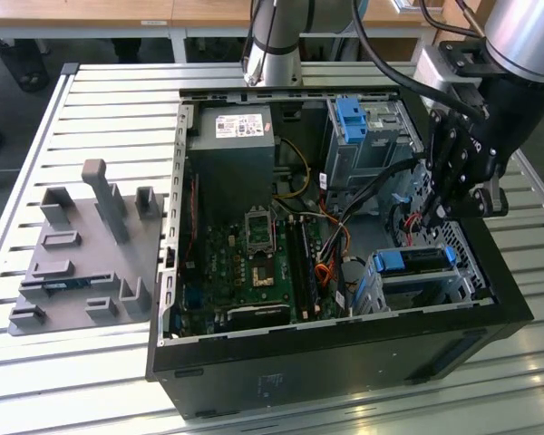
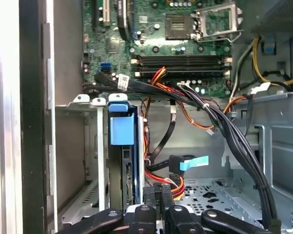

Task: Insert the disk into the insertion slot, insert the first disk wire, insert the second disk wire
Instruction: 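Insert the first disk wire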

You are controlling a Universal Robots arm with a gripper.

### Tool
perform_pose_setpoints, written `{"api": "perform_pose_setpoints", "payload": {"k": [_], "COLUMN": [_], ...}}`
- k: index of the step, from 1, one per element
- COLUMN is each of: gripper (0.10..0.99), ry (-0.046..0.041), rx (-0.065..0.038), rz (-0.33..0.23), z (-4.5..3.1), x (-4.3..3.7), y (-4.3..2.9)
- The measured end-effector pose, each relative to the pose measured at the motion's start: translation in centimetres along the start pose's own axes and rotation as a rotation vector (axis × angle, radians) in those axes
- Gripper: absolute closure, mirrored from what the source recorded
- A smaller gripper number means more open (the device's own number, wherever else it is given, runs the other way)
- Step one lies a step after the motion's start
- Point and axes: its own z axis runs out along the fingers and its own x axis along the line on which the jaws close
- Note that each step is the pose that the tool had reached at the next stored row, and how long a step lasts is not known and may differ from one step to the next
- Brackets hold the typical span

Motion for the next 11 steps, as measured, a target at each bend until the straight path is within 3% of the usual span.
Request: {"api": "perform_pose_setpoints", "payload": {"k": [11], "gripper": [0.918], "ry": [0.0005], "rx": [0.002], "rz": [-0.014], "z": [0.33], "x": [0.91], "y": [0.20]}}
